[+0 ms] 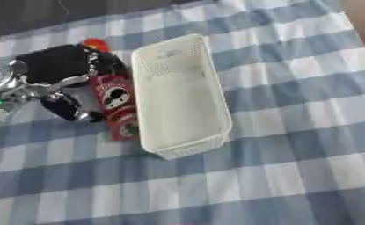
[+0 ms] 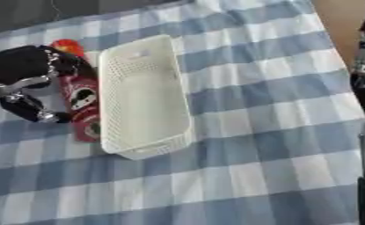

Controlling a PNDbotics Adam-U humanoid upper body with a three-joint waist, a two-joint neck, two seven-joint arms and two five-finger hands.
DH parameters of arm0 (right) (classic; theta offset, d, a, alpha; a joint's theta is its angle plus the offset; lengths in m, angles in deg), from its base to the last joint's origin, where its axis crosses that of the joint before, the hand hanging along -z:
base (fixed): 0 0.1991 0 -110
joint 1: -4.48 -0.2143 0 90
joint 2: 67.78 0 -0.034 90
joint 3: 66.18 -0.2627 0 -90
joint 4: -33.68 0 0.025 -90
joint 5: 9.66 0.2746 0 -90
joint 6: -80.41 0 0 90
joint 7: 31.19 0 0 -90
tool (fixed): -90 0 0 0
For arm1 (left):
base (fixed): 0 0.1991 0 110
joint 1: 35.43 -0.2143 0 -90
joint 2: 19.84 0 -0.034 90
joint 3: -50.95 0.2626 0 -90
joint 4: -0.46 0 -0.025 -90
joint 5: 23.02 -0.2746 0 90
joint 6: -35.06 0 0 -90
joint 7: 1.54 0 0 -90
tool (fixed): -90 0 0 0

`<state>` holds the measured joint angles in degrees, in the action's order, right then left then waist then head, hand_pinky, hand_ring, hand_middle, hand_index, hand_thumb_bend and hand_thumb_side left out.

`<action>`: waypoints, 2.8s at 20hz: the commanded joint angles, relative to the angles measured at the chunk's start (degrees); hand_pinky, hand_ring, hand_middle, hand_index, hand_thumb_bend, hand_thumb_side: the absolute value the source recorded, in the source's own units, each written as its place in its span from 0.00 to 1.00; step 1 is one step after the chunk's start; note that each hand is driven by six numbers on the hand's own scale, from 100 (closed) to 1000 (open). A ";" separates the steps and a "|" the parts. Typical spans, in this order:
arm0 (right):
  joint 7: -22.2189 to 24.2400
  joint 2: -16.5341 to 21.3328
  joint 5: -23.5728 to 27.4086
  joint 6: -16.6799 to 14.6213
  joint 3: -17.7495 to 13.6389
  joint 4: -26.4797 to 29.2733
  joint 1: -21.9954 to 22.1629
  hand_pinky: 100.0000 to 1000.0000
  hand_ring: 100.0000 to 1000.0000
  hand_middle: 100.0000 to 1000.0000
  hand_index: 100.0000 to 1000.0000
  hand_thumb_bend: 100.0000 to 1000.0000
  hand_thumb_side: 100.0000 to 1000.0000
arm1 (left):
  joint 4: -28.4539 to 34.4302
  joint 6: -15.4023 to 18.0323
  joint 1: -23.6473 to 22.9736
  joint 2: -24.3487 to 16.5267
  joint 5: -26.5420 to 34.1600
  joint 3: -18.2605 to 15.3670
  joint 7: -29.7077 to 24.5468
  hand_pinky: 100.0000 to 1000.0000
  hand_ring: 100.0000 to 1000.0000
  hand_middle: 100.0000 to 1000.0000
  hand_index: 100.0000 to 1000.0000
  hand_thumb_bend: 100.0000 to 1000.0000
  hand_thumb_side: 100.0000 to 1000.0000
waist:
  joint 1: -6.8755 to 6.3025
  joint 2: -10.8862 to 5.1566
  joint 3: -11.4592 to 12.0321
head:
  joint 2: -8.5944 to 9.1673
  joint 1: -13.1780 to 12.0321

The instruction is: Pick up objects on the table and place them in the box.

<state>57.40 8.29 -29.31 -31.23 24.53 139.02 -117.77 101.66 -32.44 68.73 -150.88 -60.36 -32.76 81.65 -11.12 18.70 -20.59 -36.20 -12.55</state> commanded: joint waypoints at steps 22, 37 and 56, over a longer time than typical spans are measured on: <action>1.16 1.34 0.54 -0.17 0.54 0.52 -1.25 0.76 0.91 0.93 0.91 0.00 0.46 | -2.42 2.25 -3.93 -3.50 -4.40 1.16 -0.91 0.52 0.57 0.68 0.81 0.63 0.00 | -1.81 -1.47 -2.11 | 0.35 1.09; 1.31 0.73 -0.29 -0.65 0.72 -0.11 -2.45 0.76 0.91 0.93 0.90 0.00 0.45 | -2.93 2.65 -5.63 -2.26 -0.07 2.65 -1.18 0.40 0.49 0.61 0.75 0.46 0.00 | -1.83 -1.50 -3.70 | 0.81 1.95; 1.52 -0.08 -0.70 -0.98 0.80 -0.65 -3.70 0.75 0.90 0.92 0.90 0.00 0.45 | -6.52 -0.73 -4.68 3.21 16.74 4.50 6.97 0.00 0.00 0.07 0.17 0.00 0.26 | -1.50 -0.80 -4.74 | 1.56 1.48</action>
<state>58.95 8.25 -29.90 -31.97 25.23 137.88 -120.70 95.33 -32.79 64.14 -147.24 -44.65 -28.59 88.61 -13.38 18.64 -25.34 -35.18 -11.03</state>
